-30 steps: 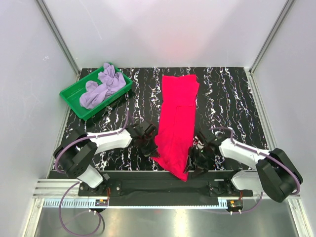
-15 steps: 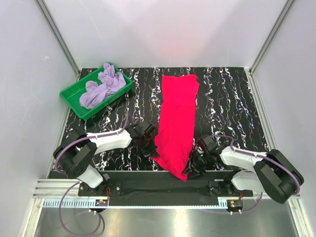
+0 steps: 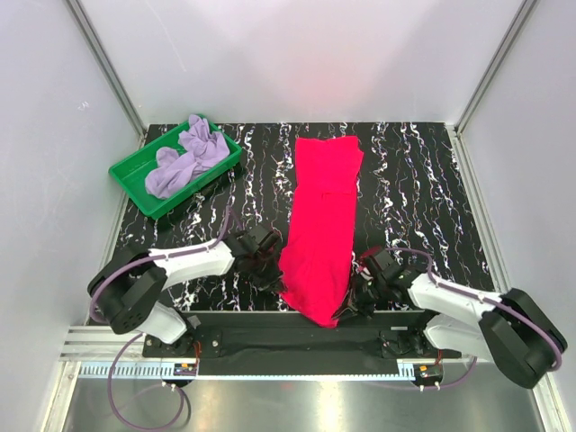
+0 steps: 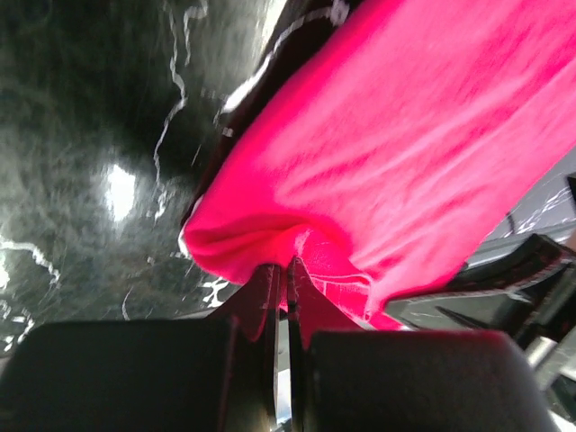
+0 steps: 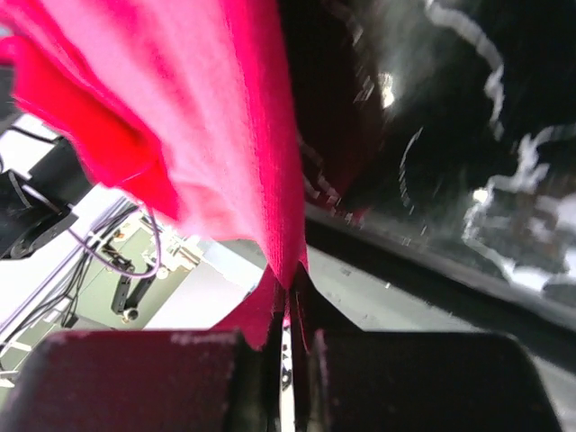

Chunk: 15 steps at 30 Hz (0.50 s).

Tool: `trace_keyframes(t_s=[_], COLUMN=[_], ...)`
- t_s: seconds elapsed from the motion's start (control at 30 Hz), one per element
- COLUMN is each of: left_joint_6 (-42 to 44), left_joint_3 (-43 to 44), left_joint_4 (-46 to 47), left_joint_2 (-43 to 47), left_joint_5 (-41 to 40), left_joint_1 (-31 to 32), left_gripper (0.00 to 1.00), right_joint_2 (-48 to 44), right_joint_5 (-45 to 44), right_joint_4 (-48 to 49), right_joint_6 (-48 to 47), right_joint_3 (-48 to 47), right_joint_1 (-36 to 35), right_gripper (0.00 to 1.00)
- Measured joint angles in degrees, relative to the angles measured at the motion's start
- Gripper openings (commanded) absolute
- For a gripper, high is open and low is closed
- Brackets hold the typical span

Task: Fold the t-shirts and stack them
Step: Fold the tshirt

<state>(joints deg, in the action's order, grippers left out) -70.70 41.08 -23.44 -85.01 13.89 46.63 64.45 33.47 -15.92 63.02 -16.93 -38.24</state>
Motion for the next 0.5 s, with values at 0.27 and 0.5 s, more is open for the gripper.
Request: trace_keyframes(t_s=[0.27,0.5], left_joint_6=[0.59,-0.20], left_joint_3=[-1.88,-7.39], left_joint_4=[-4.46,-10.12], left_joint_2=[5.20,16.35], left_joint_5=[-2.51,-4.66], left_joint_1=[7.19,10.08], left_gripper=[0.00,0.00], right_joint_2=[-8.94,-14.86], right_joint_5=[-2.12,-4.00], right_joint_4=[-8.81,-15.63], right_joint_6=[0.76,0.70], right_joint_3=[-0.17,-0.68], right_joint_1=[-0.02,-0.02], right_gripper=[0.00,0.00])
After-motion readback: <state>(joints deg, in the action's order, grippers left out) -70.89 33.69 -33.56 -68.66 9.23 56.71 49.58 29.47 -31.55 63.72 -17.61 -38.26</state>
